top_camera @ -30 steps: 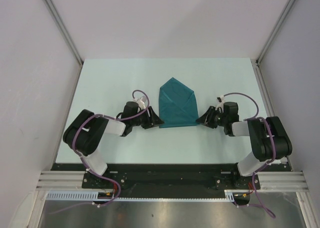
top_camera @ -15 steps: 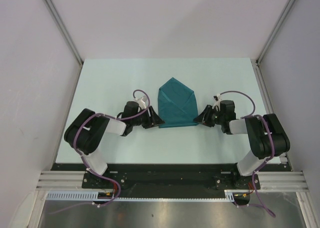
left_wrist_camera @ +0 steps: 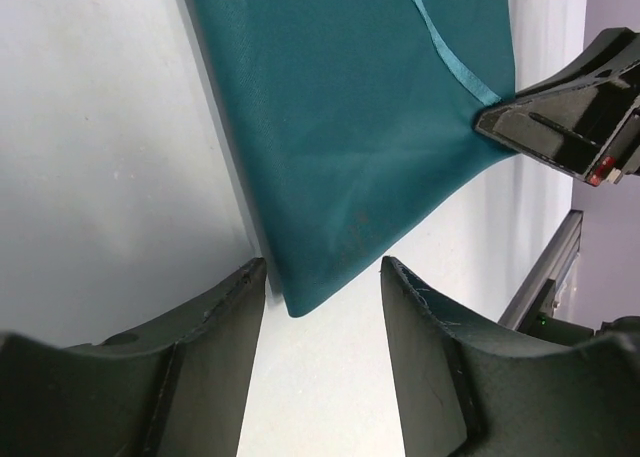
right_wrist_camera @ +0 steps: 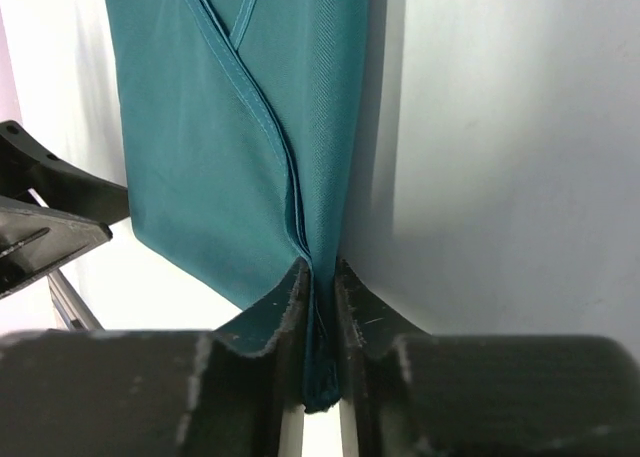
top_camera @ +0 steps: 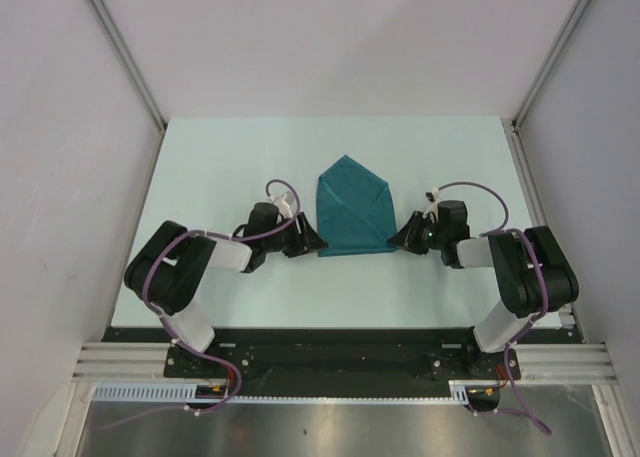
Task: Fold the napkin, place the utensils inside, and roll it up
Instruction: Roll the napkin at the center of the board.
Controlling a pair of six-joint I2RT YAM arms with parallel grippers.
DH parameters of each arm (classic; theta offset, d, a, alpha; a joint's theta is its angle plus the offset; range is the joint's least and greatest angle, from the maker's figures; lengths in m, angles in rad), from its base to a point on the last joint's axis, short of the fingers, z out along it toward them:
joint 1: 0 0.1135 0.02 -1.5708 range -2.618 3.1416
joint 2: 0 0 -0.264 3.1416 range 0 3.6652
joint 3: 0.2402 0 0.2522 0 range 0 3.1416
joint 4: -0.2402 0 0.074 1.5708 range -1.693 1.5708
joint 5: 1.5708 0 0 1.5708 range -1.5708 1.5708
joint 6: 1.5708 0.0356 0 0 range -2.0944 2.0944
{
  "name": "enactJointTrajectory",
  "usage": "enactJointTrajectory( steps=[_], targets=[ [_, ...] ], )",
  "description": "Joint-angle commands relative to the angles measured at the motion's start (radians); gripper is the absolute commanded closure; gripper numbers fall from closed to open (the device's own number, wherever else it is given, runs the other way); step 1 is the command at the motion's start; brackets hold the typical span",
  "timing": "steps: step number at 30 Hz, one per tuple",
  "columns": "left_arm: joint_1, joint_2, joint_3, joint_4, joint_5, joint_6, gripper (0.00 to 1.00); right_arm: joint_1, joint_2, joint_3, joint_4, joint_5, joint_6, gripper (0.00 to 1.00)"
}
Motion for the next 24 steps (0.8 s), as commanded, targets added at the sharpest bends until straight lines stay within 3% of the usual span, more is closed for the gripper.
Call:
enactJointTrajectory(
  steps=[1, 8, 15, 18, 21, 24],
  targets=[
    [-0.015, 0.013, -0.025, -0.133, -0.108, 0.058, 0.43, 0.010, 0.007, 0.021, -0.020, 0.015, 0.001, 0.87],
    [-0.041, 0.079, -0.039, -0.006, -0.043, -0.021, 0.47, 0.018, -0.013, 0.020, -0.049, 0.013, 0.003, 0.99],
    [-0.053, 0.119, -0.039, 0.080, -0.022, -0.075, 0.56, 0.026, -0.024, 0.018, -0.055, 0.012, 0.006, 1.00],
    [-0.055, 0.128, -0.035, 0.096, -0.012, -0.090, 0.67, 0.029, -0.030, 0.018, -0.062, 0.012, 0.004, 1.00],
    [-0.055, 0.127, -0.028, 0.083, -0.006, -0.094, 0.85, 0.029, -0.039, 0.021, -0.072, 0.013, -0.003, 1.00],
    [-0.053, 0.127, -0.019, 0.077, 0.012, -0.097, 0.99, 0.024, -0.056, 0.030, -0.091, 0.010, -0.023, 0.93]
  ],
)
